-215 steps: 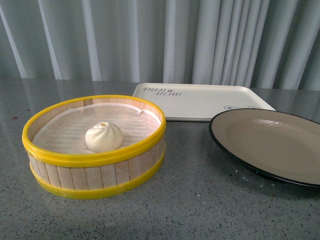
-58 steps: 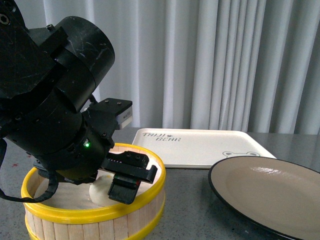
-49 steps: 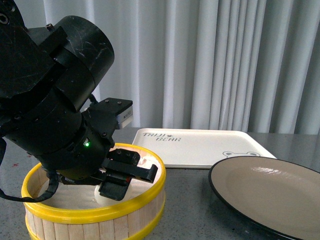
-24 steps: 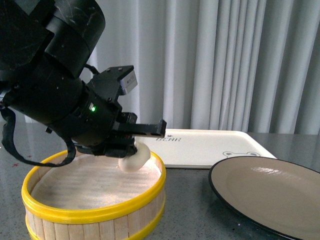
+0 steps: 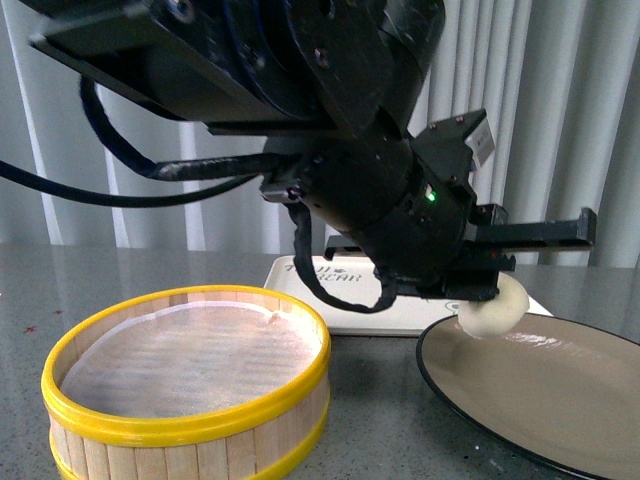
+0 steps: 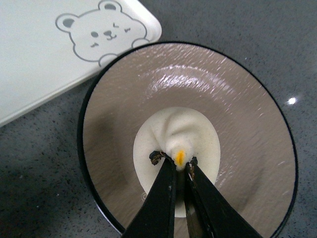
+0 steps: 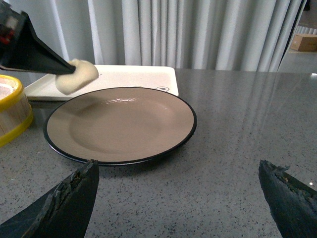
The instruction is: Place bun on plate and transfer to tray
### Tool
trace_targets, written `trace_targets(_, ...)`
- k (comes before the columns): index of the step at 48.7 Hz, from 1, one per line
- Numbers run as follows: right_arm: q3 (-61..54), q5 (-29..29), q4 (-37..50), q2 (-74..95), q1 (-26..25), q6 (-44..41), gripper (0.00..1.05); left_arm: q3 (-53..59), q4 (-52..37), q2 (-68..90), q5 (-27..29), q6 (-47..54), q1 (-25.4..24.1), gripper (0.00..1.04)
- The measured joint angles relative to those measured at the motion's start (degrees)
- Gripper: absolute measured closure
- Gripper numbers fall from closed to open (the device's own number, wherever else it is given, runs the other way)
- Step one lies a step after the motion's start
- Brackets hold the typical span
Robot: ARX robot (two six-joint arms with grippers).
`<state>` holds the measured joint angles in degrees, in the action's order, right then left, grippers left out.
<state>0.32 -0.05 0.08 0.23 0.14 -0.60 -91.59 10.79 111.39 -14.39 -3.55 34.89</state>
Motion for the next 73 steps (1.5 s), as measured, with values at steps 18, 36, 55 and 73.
trace_targets(18, 0.0, 0.0, 0.0, 0.0, 0.0, 0.0, 0.09, -4.11, 2.86, 5.01, -0.7, 1.2, 5.33, 1.01)
trace_targets(36, 0.0, 0.0, 0.0, 0.0, 0.0, 0.0, 0.09, -5.81, 3.43, 8.76, 5.16, 0.37, 6.49, 1.01)
trace_targets(55, 0.0, 0.0, 0.0, 0.0, -0.02, 0.0, 0.09, -8.9, 5.16, 10.56, 5.79, -1.44, 7.19, 0.5)
trace_targets(73, 0.0, 0.0, 0.0, 0.0, 0.0, 0.0, 0.09, -8.76, 2.62, 9.16, 5.16, -5.31, 6.12, 0.07)
